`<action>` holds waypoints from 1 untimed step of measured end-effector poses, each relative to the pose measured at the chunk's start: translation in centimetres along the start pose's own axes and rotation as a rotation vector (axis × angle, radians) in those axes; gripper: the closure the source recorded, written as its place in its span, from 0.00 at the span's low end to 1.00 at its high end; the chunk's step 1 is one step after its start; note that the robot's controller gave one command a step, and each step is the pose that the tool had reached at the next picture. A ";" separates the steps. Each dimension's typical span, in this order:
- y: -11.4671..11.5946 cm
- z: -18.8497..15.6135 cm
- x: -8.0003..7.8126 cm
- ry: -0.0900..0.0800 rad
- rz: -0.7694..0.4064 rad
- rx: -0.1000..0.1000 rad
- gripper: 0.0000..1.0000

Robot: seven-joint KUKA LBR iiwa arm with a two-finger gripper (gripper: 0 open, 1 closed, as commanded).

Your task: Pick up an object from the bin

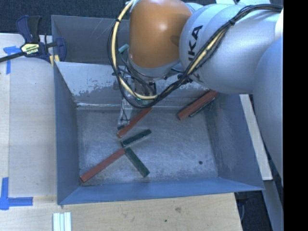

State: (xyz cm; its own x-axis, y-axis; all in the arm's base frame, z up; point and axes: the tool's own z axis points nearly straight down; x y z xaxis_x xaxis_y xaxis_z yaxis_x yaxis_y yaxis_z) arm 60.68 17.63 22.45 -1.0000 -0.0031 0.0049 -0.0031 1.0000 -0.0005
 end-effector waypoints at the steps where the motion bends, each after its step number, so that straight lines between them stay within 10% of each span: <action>1: -0.1 -0.5 -0.2 -0.008 0.003 -0.002 0.00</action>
Offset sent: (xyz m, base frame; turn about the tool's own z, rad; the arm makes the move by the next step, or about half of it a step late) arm -0.0886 0.0508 -0.1545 0.0078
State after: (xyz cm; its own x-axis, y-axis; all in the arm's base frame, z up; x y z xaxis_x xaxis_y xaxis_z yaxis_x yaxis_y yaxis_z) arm 60.85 17.56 22.98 -1.0000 -0.0001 -0.0036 -0.0001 1.0000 0.0011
